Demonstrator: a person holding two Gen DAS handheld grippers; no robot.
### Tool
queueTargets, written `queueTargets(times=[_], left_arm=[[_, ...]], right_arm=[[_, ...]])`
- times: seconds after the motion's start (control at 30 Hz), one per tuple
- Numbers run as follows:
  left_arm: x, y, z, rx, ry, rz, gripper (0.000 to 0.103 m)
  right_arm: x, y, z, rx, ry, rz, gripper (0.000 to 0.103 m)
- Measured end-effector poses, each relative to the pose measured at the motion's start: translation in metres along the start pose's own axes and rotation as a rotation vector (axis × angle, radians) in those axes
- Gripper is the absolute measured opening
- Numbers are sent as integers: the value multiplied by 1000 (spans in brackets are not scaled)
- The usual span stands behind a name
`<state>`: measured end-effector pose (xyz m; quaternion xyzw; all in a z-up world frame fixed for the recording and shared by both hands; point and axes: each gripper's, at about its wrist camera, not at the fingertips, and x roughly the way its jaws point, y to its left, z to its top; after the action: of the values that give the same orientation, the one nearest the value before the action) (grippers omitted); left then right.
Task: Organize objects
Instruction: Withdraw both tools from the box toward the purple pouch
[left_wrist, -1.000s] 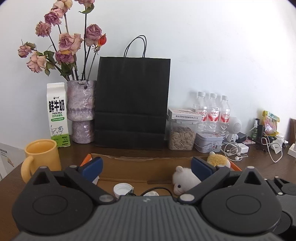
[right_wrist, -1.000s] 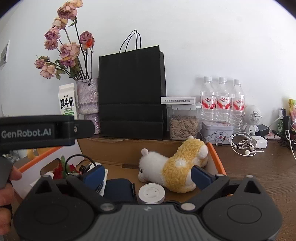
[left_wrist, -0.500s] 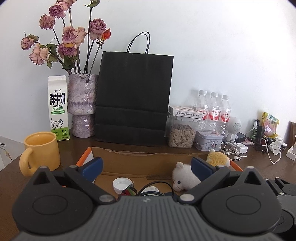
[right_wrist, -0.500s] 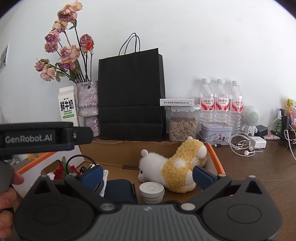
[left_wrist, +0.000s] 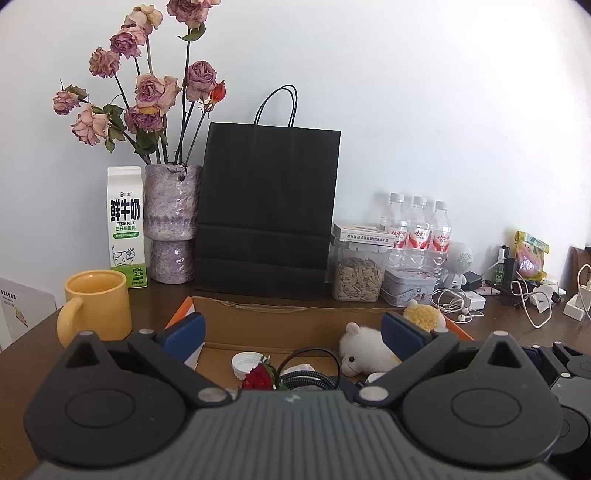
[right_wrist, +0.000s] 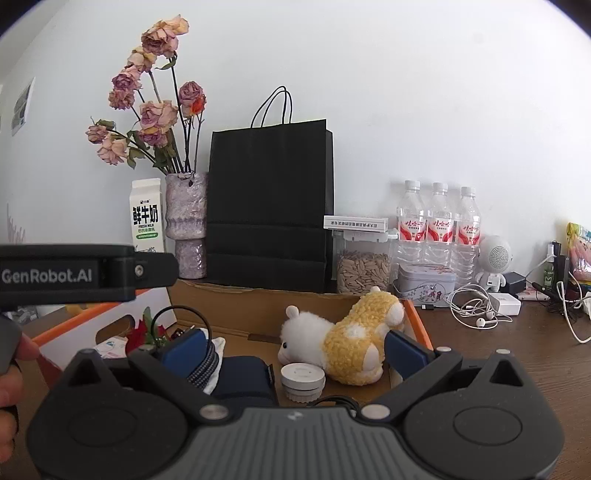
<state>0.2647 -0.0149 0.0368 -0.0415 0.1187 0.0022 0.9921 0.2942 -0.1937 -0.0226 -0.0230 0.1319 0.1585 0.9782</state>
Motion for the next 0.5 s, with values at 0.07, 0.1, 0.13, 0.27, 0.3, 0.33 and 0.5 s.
queueTargets(times=[0.07, 0.1, 0.13, 0.27, 0.3, 0.33, 0.5], left_arm=[[-7, 0, -1, -2, -9, 5, 103], [-11, 0, -2, -4, -11, 7, 103], [-14, 0, -2, -8, -11, 8, 103], [-28, 1, -7, -19, -11, 10, 103], [-31, 1, -8, -21, -10, 9, 103], [-35, 1, -10, -22, -8, 10, 103], [-51, -1, -17, -25, 4, 4, 103]], right_arm=[[-8, 1, -1, -8, -7, -3, 103], [-11, 1, -2, -10, -9, -5, 103], [-15, 1, -3, -12, -11, -6, 103], [-27, 3, -7, -17, -11, -8, 103], [-30, 3, -8, -19, -11, -8, 103], [-34, 4, -10, -22, -12, -8, 103], [-51, 8, -17, -36, -6, -6, 103]])
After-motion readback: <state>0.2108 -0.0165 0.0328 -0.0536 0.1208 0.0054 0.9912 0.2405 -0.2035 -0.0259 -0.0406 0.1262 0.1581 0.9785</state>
